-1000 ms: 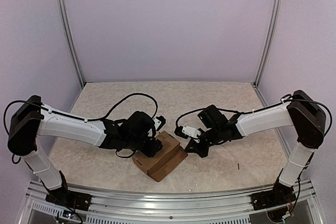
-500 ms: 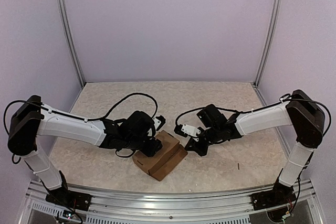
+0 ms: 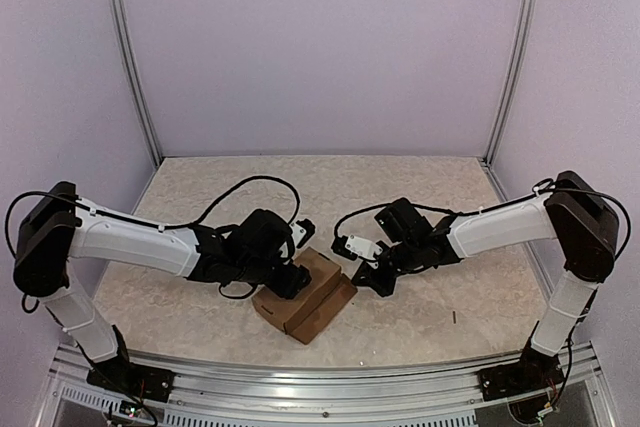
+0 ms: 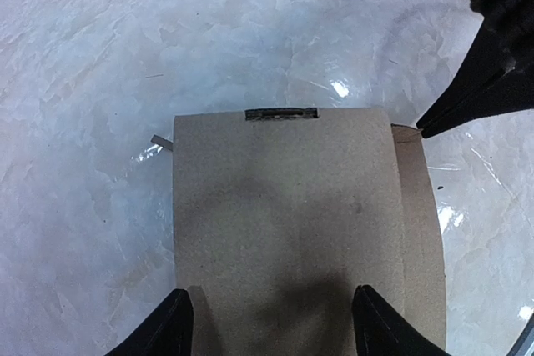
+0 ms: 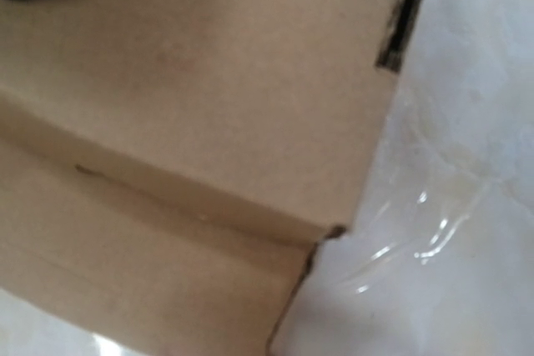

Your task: Fold the paper box

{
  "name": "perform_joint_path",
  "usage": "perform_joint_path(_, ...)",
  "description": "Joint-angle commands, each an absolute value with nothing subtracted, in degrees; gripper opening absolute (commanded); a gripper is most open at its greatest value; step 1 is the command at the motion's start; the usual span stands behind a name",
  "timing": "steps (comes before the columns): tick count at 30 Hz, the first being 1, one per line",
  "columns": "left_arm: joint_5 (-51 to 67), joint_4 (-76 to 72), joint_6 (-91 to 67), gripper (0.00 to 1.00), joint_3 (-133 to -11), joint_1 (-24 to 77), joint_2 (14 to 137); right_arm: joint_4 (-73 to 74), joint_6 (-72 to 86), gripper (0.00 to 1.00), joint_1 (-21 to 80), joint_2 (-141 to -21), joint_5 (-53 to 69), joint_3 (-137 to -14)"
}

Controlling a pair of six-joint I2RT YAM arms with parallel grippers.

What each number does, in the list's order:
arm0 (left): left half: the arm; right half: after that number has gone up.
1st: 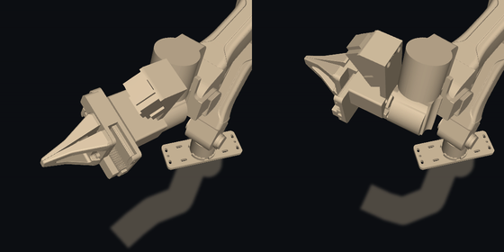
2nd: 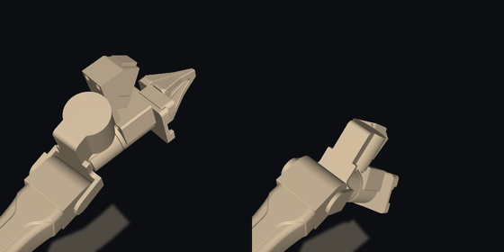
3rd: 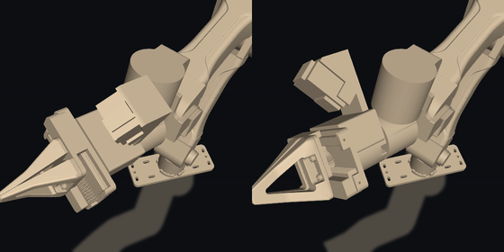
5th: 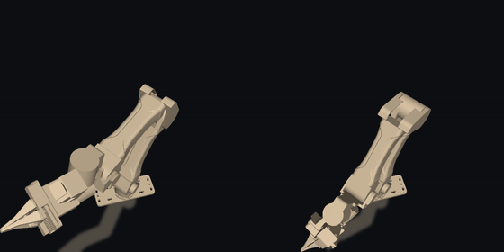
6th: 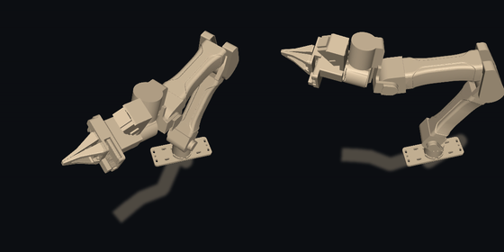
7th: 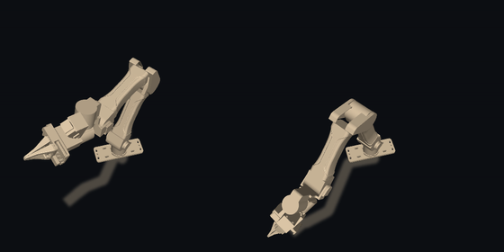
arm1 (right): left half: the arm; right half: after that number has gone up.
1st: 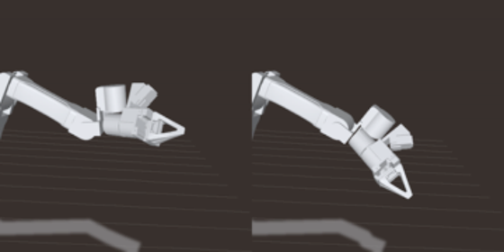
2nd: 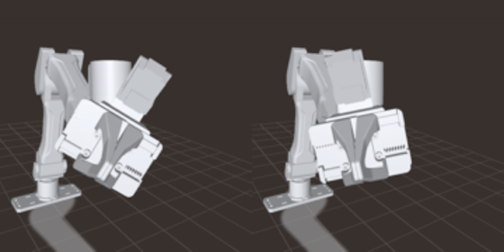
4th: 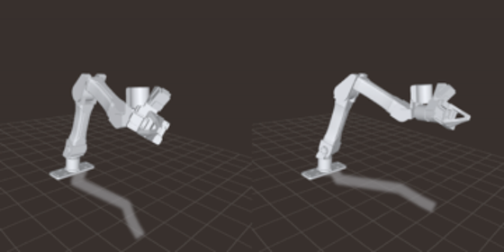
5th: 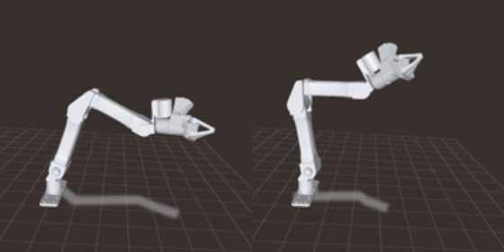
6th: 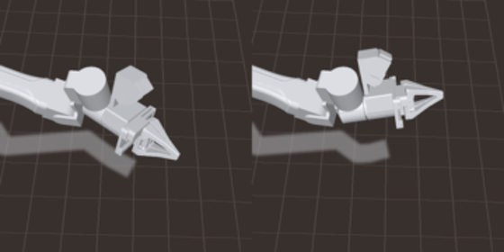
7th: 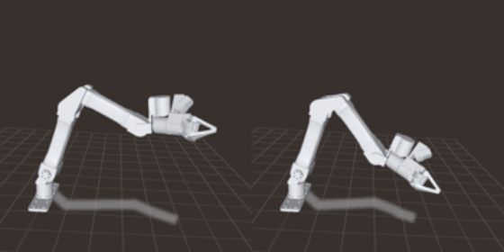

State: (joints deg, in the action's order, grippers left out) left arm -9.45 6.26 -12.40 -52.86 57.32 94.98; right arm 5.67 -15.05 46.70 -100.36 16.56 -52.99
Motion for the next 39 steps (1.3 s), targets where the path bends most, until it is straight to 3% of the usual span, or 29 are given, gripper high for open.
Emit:
perform_joint_path(1,-7.0,5.6,-13.8,0.68,-54.1,53.8,90.7,4.7,-15.7,0.00,46.2,-100.5,16.4,-54.0)
perform_joint_path(16,10.8,13.8,-15.4,0.80,-58.7,44.2,96.5,3.9,-17.0,0.00,45.8,-100.5,17.9,-53.9)
perform_joint_path(23,13.8,14.9,-14.6,0.79,-59.4,44.6,100.1,3.5,-17.0,0.01,45.7,-100.8,18.2,-53.7)
perform_joint_path(39,8.9,13.9,-9.4,0.71,-59.3,48.4,104.6,2.9,-16.6,0.00,44.4,-100.1,16.9,-54.2)
